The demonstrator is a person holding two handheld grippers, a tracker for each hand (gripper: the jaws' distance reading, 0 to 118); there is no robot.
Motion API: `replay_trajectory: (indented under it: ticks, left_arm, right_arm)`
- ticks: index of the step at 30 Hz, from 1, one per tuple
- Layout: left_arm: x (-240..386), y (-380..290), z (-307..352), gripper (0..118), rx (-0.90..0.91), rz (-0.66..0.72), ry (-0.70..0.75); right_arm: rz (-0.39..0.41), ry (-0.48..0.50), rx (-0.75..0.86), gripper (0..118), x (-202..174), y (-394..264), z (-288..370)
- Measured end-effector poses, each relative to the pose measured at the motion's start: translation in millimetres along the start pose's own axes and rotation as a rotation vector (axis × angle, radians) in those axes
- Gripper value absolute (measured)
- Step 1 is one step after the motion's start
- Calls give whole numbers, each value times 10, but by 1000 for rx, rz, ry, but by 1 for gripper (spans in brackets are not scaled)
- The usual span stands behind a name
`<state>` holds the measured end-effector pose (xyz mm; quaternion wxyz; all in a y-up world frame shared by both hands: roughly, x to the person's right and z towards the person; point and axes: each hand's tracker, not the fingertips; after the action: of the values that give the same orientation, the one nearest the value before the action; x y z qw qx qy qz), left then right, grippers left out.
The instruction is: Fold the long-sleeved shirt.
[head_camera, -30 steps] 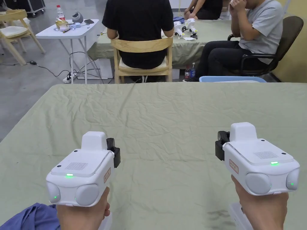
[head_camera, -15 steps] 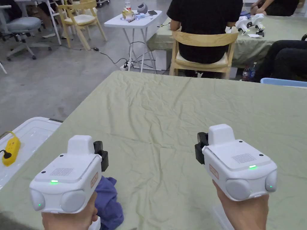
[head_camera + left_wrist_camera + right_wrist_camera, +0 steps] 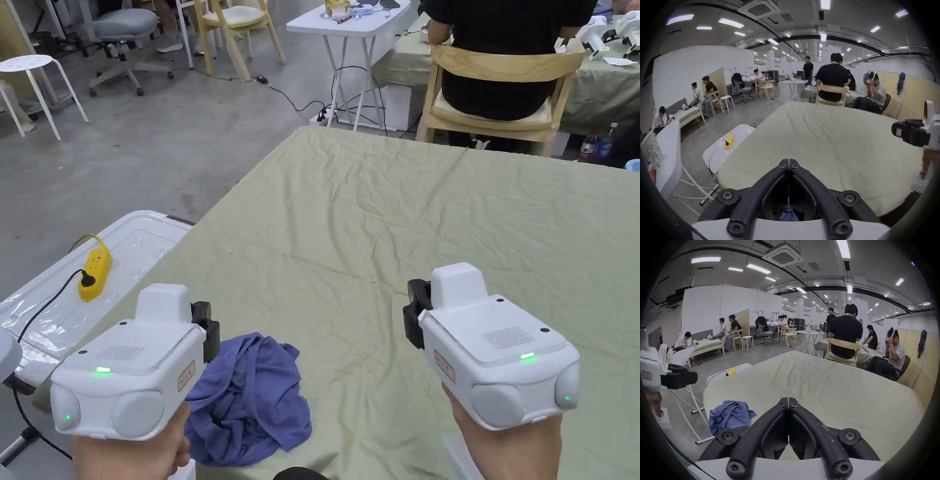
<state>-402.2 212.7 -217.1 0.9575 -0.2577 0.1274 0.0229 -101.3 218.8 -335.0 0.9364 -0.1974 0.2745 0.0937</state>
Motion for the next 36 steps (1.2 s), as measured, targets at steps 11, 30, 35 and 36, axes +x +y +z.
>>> replay_trajectory:
  ticks: [11,30,35,36]
  left_arm:
    - [-20,-175,-916,0,-535,-206,-211]
    - [-144,-524,-1830,52,-602,-110,-187]
    - [-144,-569,-1798,36,-576,-127,-172]
    - [-150,-572,-1779,34,-568,-127,-172]
  right_arm:
    - [-19,-26,-96,1,196,-341,-238]
    - [-66,-38,-180,1,342,-633,-502]
    - [-75,-46,-181,2,360,-621,-489]
    - [-78,-48,-180,2,362,-619,-488]
